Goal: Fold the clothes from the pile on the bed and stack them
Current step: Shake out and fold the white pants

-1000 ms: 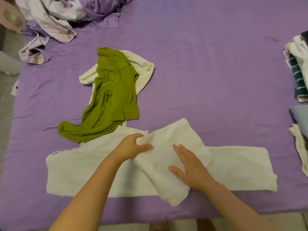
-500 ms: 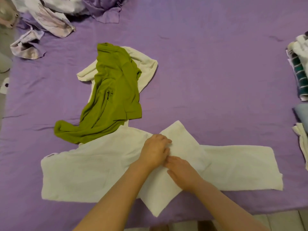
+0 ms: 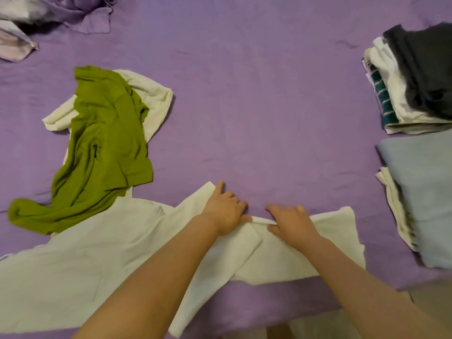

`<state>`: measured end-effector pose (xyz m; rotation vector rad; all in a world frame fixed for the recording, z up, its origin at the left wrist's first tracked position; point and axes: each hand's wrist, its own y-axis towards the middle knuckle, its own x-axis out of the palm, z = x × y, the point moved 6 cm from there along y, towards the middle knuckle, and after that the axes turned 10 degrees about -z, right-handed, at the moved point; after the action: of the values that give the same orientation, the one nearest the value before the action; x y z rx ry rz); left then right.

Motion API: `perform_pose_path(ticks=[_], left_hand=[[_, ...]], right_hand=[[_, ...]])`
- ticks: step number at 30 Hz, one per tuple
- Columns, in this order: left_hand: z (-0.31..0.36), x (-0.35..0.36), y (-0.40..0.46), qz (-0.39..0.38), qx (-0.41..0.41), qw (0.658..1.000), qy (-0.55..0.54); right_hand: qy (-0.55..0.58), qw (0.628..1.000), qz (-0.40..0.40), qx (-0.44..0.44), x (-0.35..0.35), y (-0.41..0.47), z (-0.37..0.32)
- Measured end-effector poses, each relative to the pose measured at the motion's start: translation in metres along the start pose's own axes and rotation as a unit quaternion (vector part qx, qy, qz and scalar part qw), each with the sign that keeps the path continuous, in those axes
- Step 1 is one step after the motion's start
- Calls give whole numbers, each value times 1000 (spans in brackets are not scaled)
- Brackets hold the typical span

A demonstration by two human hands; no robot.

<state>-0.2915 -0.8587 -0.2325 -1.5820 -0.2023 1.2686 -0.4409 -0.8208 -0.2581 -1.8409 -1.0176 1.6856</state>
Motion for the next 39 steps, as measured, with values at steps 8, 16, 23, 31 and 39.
perform_pose_path(ticks=[8, 16, 23, 31, 39], left_hand=[[-25, -12, -12, -34, -63, 994, -84], [-36, -14, 16, -54, -82, 988, -116], [-19, -26, 40, -1, -96, 978, -187], [18, -51, 86, 31, -107, 964, -243], [62, -84, 119, 98, -63, 931, -347]], right_hand=[[147, 988, -31, -38, -61, -10, 44], [-87, 992, -91, 17, -84, 3, 83], [-49, 997, -24, 60, -103, -9, 132], [223, 960, 59, 155, -39, -35, 174], [432, 849, 137, 272, 48, -79, 175]])
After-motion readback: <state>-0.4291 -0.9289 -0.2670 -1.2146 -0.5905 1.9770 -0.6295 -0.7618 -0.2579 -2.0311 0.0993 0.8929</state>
